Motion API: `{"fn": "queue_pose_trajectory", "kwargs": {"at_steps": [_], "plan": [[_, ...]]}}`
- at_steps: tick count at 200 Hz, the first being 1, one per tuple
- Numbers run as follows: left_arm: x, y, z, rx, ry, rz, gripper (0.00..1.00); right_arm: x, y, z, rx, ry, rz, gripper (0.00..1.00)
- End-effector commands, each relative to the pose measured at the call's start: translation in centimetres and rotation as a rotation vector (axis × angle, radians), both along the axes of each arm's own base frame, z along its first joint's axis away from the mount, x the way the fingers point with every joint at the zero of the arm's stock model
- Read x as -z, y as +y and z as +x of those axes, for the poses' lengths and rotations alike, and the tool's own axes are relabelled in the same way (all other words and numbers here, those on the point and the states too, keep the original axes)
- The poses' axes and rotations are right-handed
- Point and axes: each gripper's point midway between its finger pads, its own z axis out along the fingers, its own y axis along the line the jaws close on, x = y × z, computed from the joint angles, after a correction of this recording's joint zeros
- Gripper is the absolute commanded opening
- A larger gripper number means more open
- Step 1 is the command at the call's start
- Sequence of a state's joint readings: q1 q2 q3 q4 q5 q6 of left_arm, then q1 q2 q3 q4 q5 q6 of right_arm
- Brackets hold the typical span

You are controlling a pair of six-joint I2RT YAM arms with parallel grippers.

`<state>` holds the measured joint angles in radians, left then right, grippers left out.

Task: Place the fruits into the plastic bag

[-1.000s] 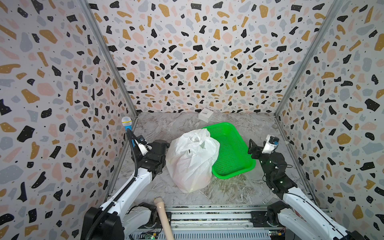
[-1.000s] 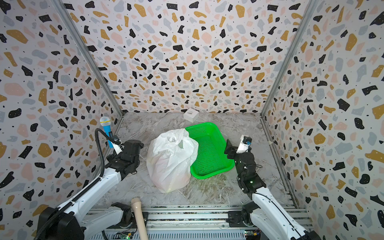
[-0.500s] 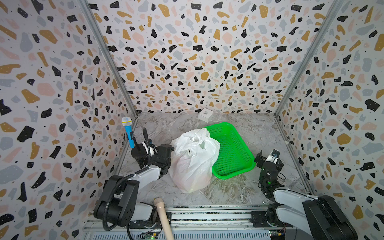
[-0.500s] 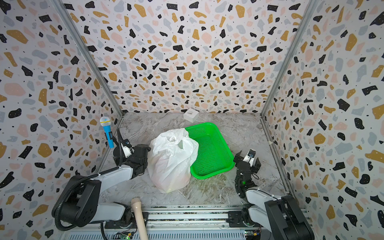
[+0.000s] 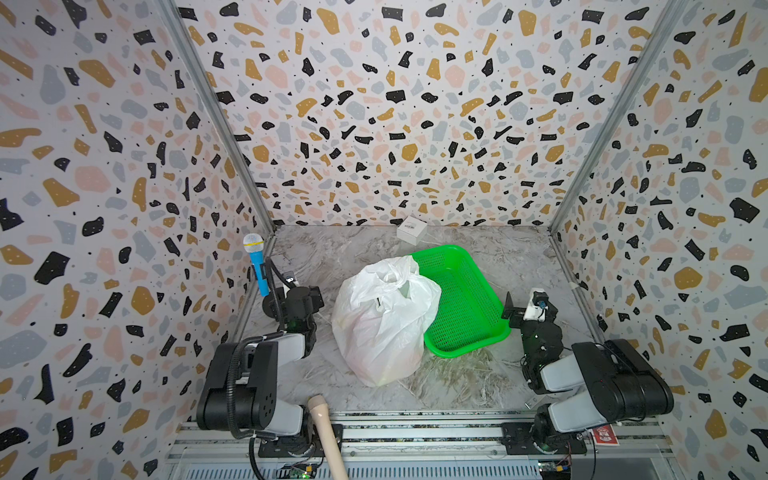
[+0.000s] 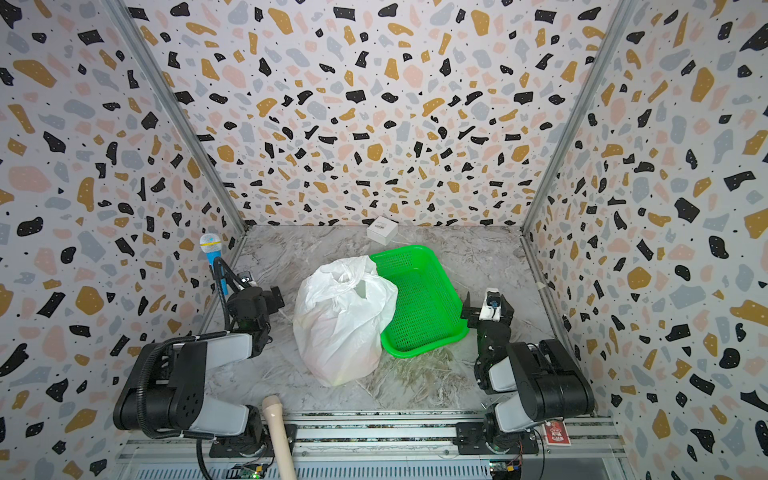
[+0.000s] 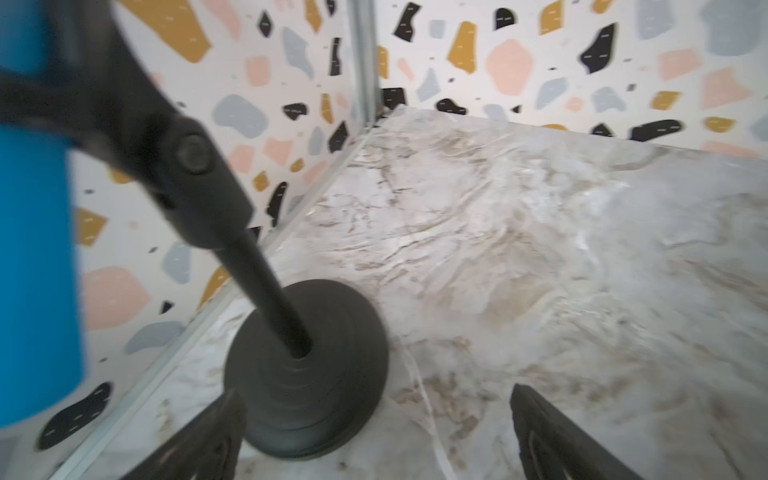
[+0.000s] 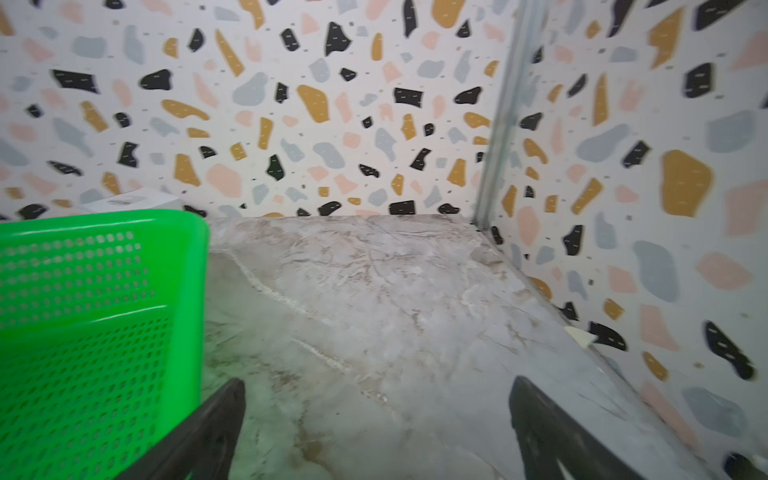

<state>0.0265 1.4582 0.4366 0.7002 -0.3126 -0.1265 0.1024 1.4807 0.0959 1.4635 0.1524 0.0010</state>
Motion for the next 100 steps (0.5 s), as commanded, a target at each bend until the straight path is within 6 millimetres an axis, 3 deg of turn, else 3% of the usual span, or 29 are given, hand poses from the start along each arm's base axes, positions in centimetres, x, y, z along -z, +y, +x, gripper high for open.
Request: {"fn": "queue_pose_trajectory", "kwargs": {"at_steps": [1, 26, 43, 59, 100], "plan": [[-1.9, -4.8, 1.4, 0.318, -0.084, -0.015, 1.0, 0.5, 2.1, 0.9, -0.161, 0.042, -0.029, 0.99], [-2.0, -5.7, 1.2, 0.396, -0.081, 0.021, 1.0, 0.6, 2.0, 0.9, -0.172, 0.049, -0.02, 0.99], [-3.0, -3.9, 0.5, 0.301, -0.139, 0.078, 1.0, 0.7, 1.9, 1.0, -0.166, 0.051, -0.016, 0.99], [-3.5, -2.0, -1.6, 0.169, -0.25, 0.084, 1.0, 0.6, 1.7, 1.0, -0.162, 0.05, -0.012, 0.99], [-3.3, -2.1, -1.5, 0.179, -0.233, 0.089, 1.0, 0.7, 1.8, 1.1, -0.166, 0.054, -0.01, 0.99]]}}
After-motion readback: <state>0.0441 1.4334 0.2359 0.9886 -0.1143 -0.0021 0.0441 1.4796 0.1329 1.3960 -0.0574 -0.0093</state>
